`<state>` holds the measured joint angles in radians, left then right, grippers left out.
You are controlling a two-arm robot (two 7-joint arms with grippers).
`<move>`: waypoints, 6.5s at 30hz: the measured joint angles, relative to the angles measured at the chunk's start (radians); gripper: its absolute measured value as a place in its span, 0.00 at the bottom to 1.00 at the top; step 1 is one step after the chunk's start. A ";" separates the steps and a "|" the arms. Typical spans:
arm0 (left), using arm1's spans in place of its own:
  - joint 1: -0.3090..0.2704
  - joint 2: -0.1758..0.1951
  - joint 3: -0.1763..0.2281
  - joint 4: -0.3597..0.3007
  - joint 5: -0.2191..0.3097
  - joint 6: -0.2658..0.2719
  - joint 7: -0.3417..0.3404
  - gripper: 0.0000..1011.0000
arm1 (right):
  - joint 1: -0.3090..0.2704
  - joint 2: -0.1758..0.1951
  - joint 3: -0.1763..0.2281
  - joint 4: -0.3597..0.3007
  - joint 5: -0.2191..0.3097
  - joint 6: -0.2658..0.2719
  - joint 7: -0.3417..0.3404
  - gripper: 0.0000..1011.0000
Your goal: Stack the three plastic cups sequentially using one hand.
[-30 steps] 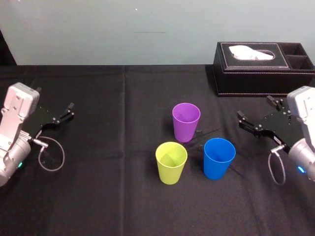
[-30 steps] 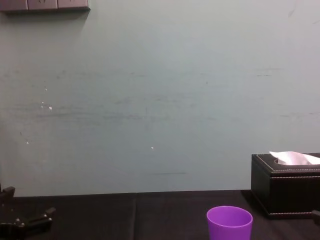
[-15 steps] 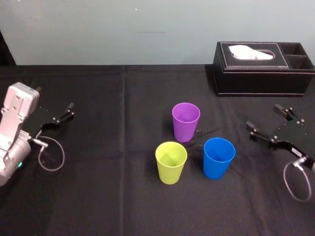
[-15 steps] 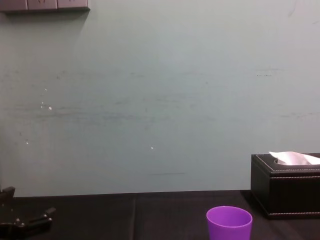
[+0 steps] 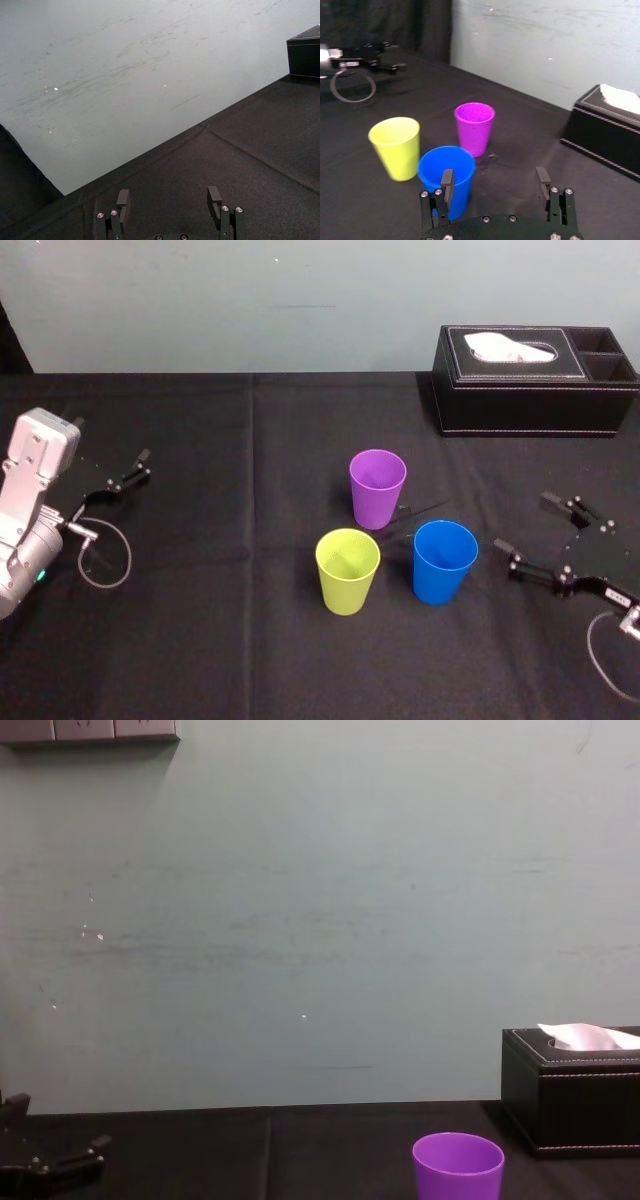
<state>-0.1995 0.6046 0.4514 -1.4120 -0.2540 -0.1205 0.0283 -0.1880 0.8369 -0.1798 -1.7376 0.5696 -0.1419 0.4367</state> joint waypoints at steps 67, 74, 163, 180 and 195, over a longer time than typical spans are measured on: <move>0.000 0.000 0.000 0.000 0.000 0.000 0.000 1.00 | 0.183 -0.183 -0.138 0.159 -0.145 0.071 0.133 0.99; 0.000 0.000 0.000 0.000 0.000 0.000 0.000 1.00 | 0.181 -0.181 -0.137 0.158 -0.143 0.071 0.133 0.99; 0.000 0.000 0.000 0.000 0.000 0.000 0.000 1.00 | 0.543 -0.270 -0.265 0.152 -0.212 0.322 0.070 0.72; 0.000 0.000 0.000 0.000 0.000 0.000 0.000 1.00 | 0.568 -0.303 -0.286 0.223 -0.240 0.302 0.078 0.72; 0.000 0.000 0.000 0.000 0.000 0.000 0.000 1.00 | 0.561 -0.318 -0.280 0.263 -0.234 0.273 0.089 0.72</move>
<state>-0.1996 0.6047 0.4514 -1.4120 -0.2539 -0.1205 0.0283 0.3729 0.5194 -0.4599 -1.4742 0.3354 0.1315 0.5257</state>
